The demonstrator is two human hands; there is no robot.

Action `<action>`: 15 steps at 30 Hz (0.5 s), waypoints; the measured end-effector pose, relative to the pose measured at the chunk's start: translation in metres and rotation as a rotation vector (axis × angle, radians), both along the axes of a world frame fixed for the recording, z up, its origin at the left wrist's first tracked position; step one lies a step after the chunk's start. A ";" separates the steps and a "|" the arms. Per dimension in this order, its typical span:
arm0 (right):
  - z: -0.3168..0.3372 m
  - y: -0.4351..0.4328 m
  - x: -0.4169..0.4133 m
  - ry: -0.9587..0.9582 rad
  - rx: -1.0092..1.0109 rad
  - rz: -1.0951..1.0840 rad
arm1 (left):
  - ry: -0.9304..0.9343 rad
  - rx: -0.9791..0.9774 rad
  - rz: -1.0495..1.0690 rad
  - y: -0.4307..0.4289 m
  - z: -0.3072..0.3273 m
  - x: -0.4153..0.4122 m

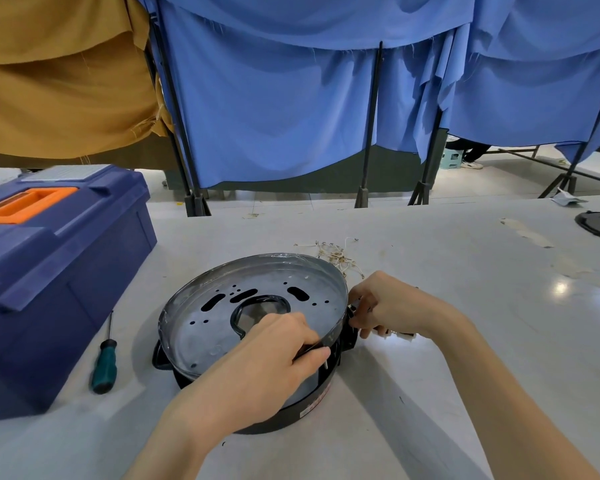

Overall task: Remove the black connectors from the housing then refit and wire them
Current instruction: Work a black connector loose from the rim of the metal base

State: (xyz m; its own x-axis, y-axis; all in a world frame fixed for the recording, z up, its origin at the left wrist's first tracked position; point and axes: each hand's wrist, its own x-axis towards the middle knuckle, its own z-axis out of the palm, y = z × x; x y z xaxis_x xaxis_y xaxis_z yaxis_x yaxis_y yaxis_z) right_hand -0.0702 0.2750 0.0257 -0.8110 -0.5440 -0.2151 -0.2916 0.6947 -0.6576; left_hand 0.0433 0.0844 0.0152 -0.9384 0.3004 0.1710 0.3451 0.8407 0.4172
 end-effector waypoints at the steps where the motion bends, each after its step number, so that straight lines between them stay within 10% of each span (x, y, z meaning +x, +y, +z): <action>1: 0.000 0.000 0.000 0.001 -0.002 -0.002 | -0.004 0.001 0.001 0.000 0.000 0.000; 15: -0.002 0.001 -0.001 -0.011 -0.012 -0.010 | -0.049 -0.033 0.042 0.003 0.002 0.000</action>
State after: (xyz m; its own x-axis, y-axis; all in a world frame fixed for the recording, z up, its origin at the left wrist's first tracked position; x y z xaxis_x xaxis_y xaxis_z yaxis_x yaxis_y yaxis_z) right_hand -0.0711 0.2760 0.0236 -0.8139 -0.5386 -0.2176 -0.2774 0.6895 -0.6690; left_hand 0.0435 0.0873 0.0170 -0.9573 0.2654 0.1146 0.2890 0.8677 0.4045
